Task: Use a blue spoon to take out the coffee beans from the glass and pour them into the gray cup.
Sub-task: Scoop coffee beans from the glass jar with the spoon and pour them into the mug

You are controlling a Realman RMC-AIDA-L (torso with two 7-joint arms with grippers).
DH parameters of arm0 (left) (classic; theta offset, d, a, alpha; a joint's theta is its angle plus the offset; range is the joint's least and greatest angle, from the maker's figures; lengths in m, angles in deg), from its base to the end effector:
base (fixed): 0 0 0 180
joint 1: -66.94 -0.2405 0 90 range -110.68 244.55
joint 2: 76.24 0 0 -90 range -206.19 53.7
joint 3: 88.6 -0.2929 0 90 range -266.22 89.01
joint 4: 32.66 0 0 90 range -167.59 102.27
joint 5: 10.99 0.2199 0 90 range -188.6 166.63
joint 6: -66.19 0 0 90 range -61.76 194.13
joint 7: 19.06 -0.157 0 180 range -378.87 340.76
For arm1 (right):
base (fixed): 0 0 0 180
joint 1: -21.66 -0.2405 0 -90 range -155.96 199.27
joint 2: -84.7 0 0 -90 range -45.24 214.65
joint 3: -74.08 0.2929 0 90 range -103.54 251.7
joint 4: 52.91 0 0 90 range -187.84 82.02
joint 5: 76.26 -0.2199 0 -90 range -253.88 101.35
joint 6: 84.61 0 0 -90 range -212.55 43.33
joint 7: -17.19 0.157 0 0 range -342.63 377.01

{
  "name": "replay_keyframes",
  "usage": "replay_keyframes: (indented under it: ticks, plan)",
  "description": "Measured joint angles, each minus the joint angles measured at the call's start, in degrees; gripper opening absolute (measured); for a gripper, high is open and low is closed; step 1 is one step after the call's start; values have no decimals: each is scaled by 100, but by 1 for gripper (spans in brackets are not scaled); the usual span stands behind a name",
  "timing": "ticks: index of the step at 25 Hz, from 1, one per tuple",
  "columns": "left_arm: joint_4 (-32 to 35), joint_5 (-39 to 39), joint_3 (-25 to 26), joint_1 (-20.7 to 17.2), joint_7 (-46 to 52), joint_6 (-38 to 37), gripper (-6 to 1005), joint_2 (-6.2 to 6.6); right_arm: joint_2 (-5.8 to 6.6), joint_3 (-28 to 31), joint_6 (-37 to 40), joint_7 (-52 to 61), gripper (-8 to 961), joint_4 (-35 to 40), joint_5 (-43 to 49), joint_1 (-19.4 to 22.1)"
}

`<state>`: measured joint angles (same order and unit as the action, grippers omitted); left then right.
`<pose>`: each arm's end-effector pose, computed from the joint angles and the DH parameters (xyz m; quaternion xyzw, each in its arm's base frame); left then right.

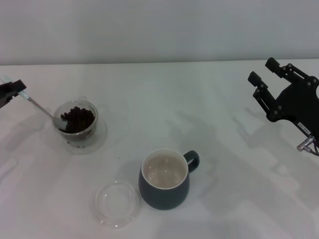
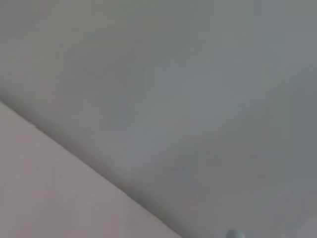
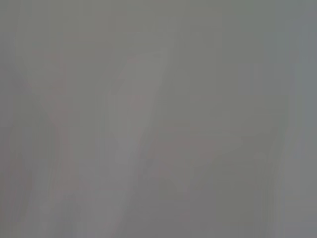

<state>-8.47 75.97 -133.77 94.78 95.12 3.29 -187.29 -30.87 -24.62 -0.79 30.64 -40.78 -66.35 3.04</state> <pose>-0.3677 0.4066 0.0315 -0.6596 -0.5956 -0.3784 0.2590 0.3356 0.3175 -0.0232 -0.7867 0.0507 0.3606 0.4985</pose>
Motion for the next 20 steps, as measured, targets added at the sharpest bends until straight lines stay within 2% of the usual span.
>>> replay_keyframes:
  ticks: [5,20]
  plan:
    - [-247,-384,-1,-131,59,-54,127,-26,0,0,-20,0,445,-13,-1,6]
    - [-206,-483,-2,-115,-50,-44,127,-116,0,-18,2,0,445,-19,2,22]
